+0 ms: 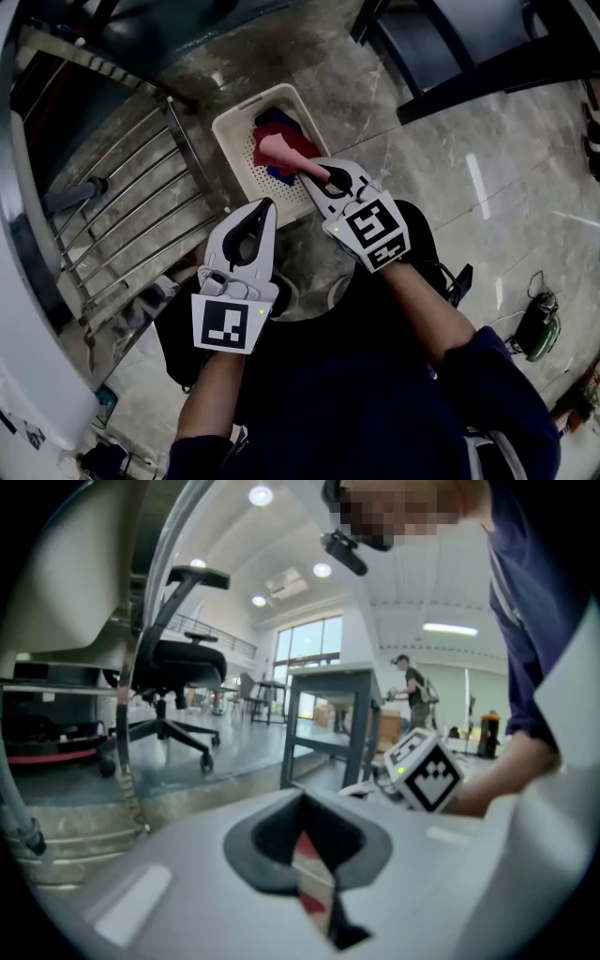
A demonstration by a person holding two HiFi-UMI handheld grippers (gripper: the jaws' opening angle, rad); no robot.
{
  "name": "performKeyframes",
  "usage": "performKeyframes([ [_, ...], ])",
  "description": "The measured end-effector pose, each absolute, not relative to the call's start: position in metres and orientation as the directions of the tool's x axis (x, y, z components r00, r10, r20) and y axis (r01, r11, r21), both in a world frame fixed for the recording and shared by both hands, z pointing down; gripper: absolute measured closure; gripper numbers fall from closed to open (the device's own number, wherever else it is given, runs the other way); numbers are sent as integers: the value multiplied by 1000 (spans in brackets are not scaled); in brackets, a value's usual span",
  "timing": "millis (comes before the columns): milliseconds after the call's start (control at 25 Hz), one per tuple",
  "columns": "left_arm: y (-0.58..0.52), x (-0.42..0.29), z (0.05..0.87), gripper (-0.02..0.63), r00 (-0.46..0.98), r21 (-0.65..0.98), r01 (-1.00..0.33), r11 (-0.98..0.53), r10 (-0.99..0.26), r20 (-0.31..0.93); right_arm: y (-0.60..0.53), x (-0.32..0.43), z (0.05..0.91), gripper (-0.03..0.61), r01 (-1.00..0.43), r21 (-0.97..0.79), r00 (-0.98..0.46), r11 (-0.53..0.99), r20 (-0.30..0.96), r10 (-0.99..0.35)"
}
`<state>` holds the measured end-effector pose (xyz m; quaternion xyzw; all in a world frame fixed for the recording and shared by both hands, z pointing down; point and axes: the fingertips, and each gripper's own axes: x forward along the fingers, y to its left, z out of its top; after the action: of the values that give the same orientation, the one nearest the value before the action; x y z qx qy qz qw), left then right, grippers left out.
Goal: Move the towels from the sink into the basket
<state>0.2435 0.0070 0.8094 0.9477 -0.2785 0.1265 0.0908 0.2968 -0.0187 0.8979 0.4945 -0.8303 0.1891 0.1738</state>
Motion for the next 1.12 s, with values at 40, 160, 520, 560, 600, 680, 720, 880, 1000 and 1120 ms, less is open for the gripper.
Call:
performKeyframes([
  [40,7,242,811,611,812,102,-552,-827,-506,290,-19,296,901,561,-887,-144,-450,438,479,-754],
  [160,8,239,816,611,813,107,-552,-827,-504,290,-19,294,908,561,-890,-149,-445,431,486,-752],
  [520,7,238,820,611,825,154,-549,-821,-504,256,-17,285,924,560,-888,-169,-450,428,510,-733],
  [560,6,239,818,611,826,155,-550,-821,-506,249,-17,284,924,560,-886,-171,-454,431,509,-731],
  [600,5,240,817,611,826,156,-550,-820,-508,243,-17,282,925,560,-883,-173,-459,436,508,-728],
  [680,4,240,817,611,823,157,-556,-817,-513,243,-16,279,926,560,-875,-182,-475,449,507,-719],
  [720,4,238,819,611,820,157,-560,-814,-517,247,-16,278,926,560,-870,-189,-484,456,506,-714],
  [880,-1,234,821,611,812,149,-569,-809,-525,254,-13,274,928,558,-857,-201,-505,474,505,-700],
  [1000,-2,231,824,611,808,143,-575,-806,-532,252,-12,272,931,558,-854,-202,-510,480,509,-693],
  [1120,-3,231,823,611,807,145,-578,-803,-535,249,-10,270,935,506,-849,-210,-518,486,518,-681],
])
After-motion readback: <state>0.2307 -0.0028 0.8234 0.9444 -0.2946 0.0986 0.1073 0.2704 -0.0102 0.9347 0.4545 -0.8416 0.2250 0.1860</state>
